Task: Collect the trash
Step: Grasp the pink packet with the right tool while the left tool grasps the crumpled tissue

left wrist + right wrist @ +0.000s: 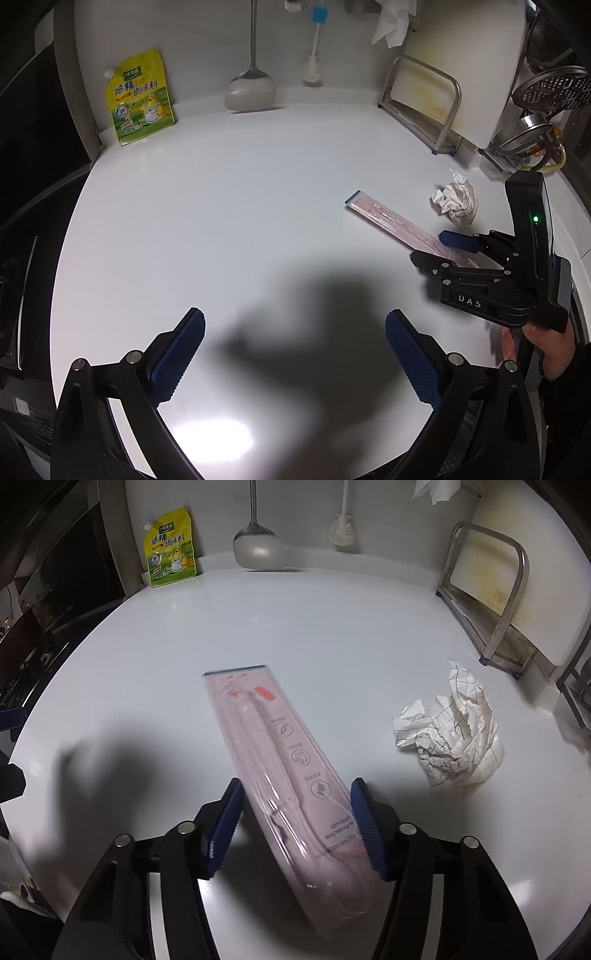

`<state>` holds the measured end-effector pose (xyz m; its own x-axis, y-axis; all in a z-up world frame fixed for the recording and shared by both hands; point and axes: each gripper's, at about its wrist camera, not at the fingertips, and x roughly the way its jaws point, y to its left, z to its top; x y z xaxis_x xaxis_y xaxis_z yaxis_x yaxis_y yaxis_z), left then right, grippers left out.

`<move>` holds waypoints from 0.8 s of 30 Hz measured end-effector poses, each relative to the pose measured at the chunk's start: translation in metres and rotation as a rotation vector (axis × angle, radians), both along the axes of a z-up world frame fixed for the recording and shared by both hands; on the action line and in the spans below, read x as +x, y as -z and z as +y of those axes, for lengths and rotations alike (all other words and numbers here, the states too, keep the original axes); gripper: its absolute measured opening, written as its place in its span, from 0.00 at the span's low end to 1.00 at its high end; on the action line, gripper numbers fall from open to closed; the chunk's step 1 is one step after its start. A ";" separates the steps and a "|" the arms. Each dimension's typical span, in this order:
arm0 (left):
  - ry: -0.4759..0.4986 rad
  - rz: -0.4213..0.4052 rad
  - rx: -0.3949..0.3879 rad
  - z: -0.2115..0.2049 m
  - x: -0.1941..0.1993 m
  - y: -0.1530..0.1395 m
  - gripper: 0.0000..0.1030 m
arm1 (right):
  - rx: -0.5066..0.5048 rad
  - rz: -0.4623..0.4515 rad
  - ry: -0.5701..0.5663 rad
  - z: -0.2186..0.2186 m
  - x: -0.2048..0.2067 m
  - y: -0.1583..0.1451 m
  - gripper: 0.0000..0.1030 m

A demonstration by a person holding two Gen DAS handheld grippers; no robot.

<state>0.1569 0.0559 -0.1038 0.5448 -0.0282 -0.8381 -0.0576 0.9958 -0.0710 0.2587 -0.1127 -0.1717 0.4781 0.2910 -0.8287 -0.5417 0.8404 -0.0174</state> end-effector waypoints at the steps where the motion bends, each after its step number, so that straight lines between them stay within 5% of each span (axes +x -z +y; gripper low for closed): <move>1: 0.002 -0.001 0.001 -0.001 0.000 0.000 0.93 | 0.008 0.002 0.003 0.000 -0.002 -0.001 0.51; 6: 0.014 -0.003 0.008 -0.005 0.003 0.002 0.93 | 0.074 0.020 0.042 -0.010 -0.012 -0.004 0.48; 7: 0.016 -0.003 0.010 -0.006 0.004 0.003 0.93 | 0.086 0.024 0.050 -0.012 -0.015 -0.004 0.37; 12: 0.027 -0.002 0.015 -0.010 0.008 0.005 0.93 | 0.164 0.005 0.095 -0.025 -0.025 -0.020 0.19; 24: 0.099 -0.017 0.024 -0.040 0.019 0.002 0.93 | 0.297 -0.022 0.238 -0.074 -0.047 -0.034 0.19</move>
